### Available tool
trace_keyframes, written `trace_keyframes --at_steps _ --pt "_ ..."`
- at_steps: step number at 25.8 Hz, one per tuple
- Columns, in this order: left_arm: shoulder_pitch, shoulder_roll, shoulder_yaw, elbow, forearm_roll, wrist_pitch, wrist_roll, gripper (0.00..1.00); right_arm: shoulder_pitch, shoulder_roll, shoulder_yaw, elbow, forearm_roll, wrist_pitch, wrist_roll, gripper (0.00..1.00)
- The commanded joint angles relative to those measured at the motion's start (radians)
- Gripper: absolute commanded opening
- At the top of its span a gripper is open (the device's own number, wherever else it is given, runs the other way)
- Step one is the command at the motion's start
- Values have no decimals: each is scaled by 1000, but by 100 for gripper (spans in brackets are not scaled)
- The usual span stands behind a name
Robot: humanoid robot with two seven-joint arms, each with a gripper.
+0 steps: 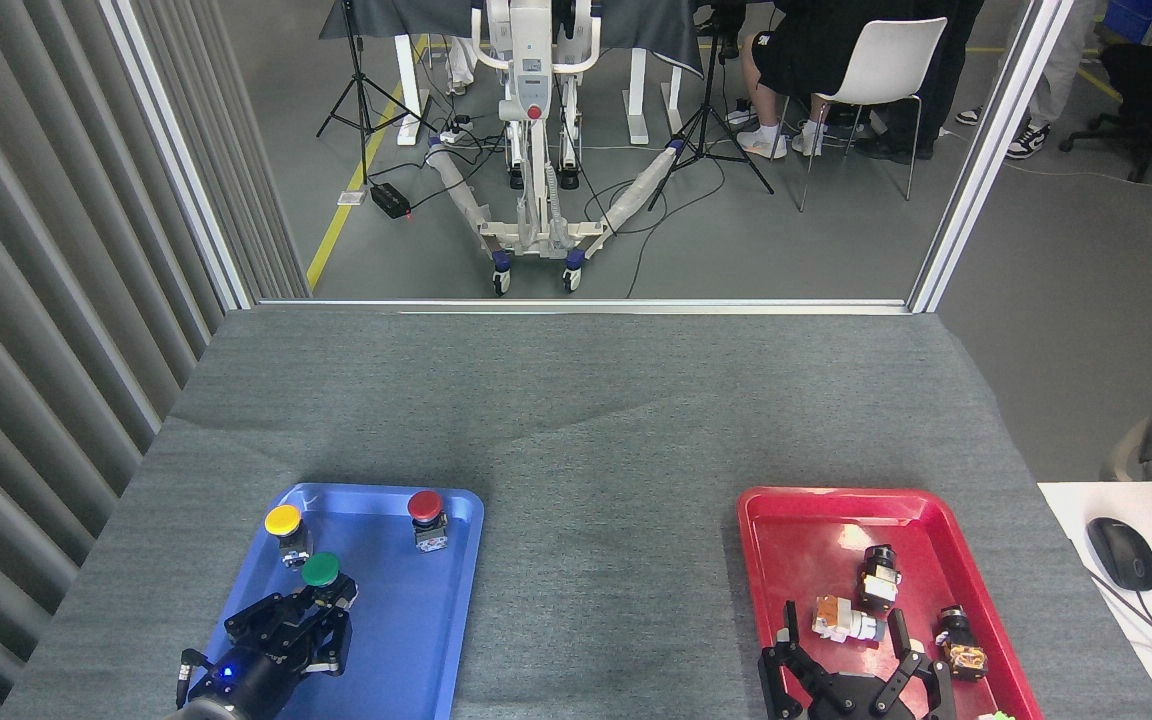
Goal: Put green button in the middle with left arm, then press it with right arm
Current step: 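Carry the green button with the left gripper to the table middle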
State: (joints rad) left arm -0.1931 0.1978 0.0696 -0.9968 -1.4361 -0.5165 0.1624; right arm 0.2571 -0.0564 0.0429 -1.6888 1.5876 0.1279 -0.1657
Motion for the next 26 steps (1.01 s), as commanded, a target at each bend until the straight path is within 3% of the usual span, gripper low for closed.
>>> trace_keyframes --at_steps 1,7,13,17,22,26 --pt "9 9 1 -85 13 -34 5 0 -1 9 0 0 0 -4 0 100" --pt "38 -12 -5 -256 11 -51 5 0 -1 10 -1 0 3 -5 0 100" --pt "35 -63 -177 -298 -3 -39 3 0 1 10 -3 1 3 -2 0 100" --pt "6 -136 -255 -281 -84 -31 -6 0 1 12 -1 1 3 -1 0 100" --pt "-57 -293 -314 -151 -247 -25 -46 0 1 17 -1 1 5 -2 0 100" --pt "-98 -330 -341 -43 -260 -5 -44 0 -1 17 -2 1 5 -4 0 100"
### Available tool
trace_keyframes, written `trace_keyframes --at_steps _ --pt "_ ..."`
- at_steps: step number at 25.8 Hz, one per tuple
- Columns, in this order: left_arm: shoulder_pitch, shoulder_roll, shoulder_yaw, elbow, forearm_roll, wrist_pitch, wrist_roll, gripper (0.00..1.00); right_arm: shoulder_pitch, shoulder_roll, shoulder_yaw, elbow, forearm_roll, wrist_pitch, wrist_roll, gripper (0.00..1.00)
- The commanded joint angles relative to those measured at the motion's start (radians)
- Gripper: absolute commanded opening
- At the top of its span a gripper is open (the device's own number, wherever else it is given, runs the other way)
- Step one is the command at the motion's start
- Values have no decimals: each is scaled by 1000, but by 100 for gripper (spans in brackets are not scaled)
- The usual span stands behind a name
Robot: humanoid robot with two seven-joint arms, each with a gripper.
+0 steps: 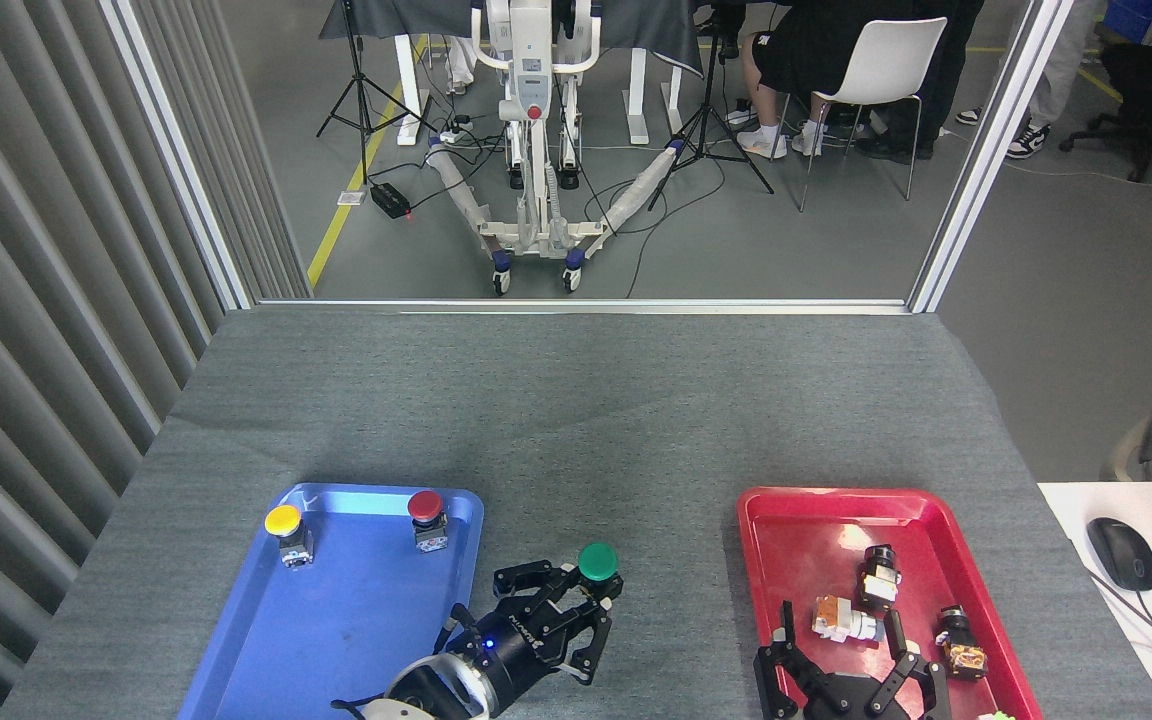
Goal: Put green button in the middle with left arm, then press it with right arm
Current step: 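Carry the green button with the left gripper to the table middle, then release the green button and withdraw the left gripper to the blue tray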
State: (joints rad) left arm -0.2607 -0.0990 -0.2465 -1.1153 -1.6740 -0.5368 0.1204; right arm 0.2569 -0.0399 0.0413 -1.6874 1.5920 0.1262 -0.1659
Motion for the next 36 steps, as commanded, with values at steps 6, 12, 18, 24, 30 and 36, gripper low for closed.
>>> trace_keyframes --at_steps 6,12,18,24,30,36 --pt "-60 -34 -120 157 -15 115 1 0 1 0 -1 0 0 0 0 100" --pt "-60 -33 -151 170 -9 149 4 1 1 3 -1 0 0 1 0 100" --pt "-60 -33 -151 181 -7 150 5 5 1 11 -1 0 -1 1 0 100" --pt "-57 -31 -149 213 -9 167 15 13 1 12 -1 2 -1 -2 0 100" --pt "-55 -33 -149 213 -6 173 30 48 -1 15 -1 3 -1 -4 0 100" --pt "-55 -33 -149 213 -4 169 51 99 1 15 -1 3 -1 -4 0 100"
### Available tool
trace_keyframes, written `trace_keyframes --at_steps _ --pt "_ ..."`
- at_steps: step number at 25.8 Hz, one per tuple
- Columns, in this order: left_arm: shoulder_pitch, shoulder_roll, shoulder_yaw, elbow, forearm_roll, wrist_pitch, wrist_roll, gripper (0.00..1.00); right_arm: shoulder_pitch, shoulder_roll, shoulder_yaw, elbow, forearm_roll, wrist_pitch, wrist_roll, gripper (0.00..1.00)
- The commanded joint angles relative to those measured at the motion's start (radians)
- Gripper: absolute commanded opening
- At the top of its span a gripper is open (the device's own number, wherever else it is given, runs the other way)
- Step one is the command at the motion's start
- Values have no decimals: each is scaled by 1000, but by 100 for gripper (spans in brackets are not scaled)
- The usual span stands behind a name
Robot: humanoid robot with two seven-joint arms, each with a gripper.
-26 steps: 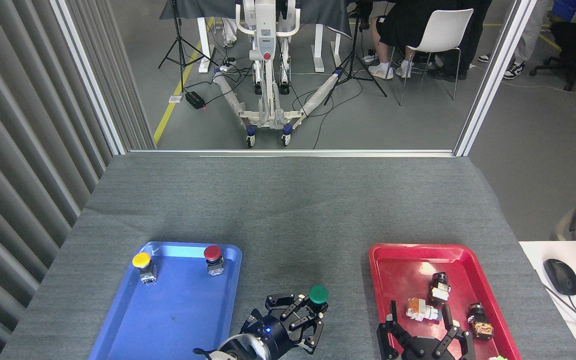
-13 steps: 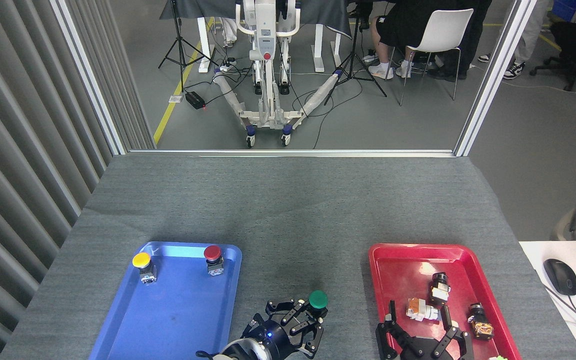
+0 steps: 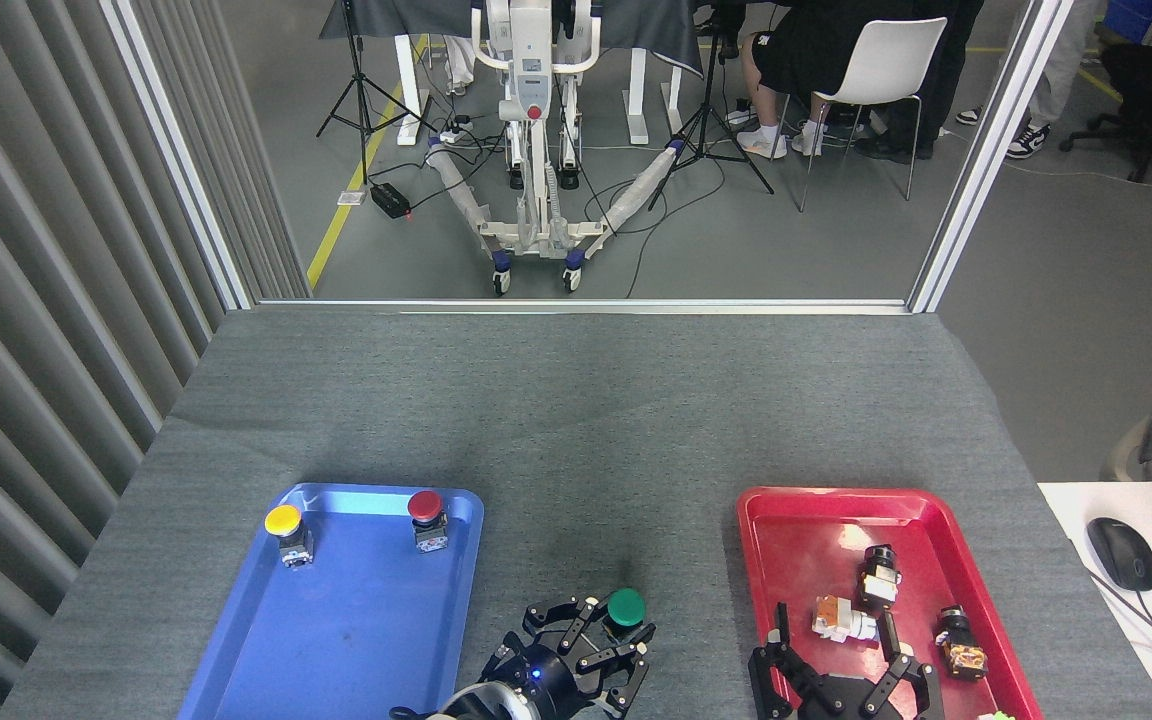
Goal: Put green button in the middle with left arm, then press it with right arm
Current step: 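Release the green button and withdraw the left gripper to the blue tray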
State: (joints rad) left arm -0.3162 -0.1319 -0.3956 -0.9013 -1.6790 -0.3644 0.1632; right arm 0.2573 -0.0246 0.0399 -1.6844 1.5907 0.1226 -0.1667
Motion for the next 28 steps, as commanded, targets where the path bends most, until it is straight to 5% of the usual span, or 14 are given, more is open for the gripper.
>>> trace_keyframes --at_steps 1,7,12,19,24,28 --pt "0 0 0 -1 -1 -8 9 99 0 0 0 0 0 0 1 100" --pt "9 5 1 -31 1 -13 7 99 -1 0 0 8 0 2 1 100" --pt "115 23 31 -258 15 4 -8 99 -6 2 3 14 -2 2 1 100" --pt "327 58 242 -620 24 168 7 99 -12 22 11 28 -2 5 1 100" --pt "365 63 448 -636 36 189 35 99 -24 25 15 29 2 11 12 100" --pt "443 130 552 -636 127 185 79 99 -27 35 15 29 6 12 21 100"
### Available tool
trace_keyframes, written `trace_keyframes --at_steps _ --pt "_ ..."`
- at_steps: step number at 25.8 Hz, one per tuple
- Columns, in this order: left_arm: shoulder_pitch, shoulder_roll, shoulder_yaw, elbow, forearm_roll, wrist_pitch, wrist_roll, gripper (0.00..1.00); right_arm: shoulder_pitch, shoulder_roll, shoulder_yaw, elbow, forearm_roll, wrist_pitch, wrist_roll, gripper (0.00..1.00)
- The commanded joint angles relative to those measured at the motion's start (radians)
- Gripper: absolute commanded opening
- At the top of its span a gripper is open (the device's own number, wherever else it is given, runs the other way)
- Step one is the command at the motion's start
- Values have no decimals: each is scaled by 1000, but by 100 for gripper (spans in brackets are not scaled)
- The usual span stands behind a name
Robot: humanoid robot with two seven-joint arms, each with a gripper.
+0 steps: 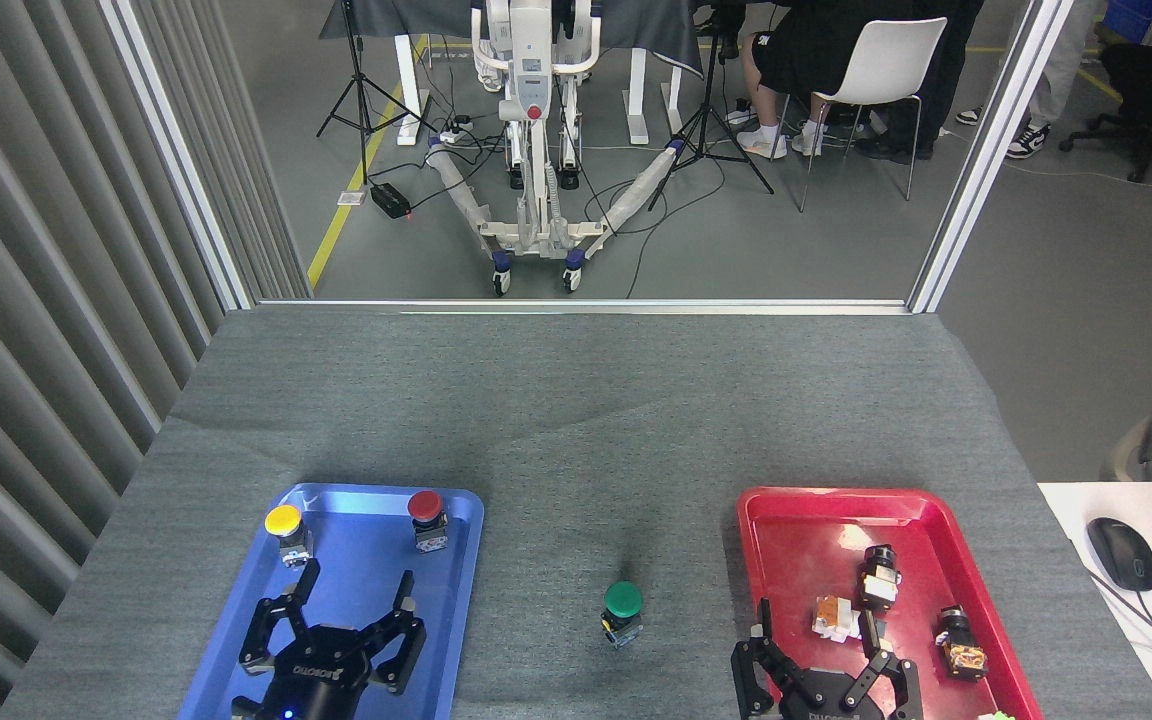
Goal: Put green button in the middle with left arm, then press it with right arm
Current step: 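Release the green button and withdraw the left gripper to the blue tray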
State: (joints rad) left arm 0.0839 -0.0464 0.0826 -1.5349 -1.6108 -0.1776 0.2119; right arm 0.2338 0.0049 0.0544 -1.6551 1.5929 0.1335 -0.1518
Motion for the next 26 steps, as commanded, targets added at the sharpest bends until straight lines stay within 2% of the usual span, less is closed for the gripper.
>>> trace_keyframes --at_steps 1,3,10,13,17,19,22,24,26 --pt "48 74 74 6 89 -3 40 99 -4 7 1 1 9 0 6 100" --pt "54 111 74 35 123 -3 43 99 -5 10 1 6 21 0 6 100" --pt "50 109 75 35 127 -3 34 99 -36 32 10 40 24 -6 6 100" --pt "47 108 74 35 129 -5 30 99 -50 43 30 67 50 -2 6 99" --pt "45 108 72 33 137 -8 29 99 -62 52 81 87 68 1 6 94" --pt "43 106 72 35 138 -8 29 99 -80 53 107 101 68 3 6 81" --pt "42 106 71 38 143 -8 29 99 -97 56 142 127 70 8 6 37" --pt "42 106 71 39 143 -8 29 99 -111 59 163 155 71 14 8 12" --pt "42 106 71 39 143 -8 29 99 -134 64 190 195 71 24 21 0"
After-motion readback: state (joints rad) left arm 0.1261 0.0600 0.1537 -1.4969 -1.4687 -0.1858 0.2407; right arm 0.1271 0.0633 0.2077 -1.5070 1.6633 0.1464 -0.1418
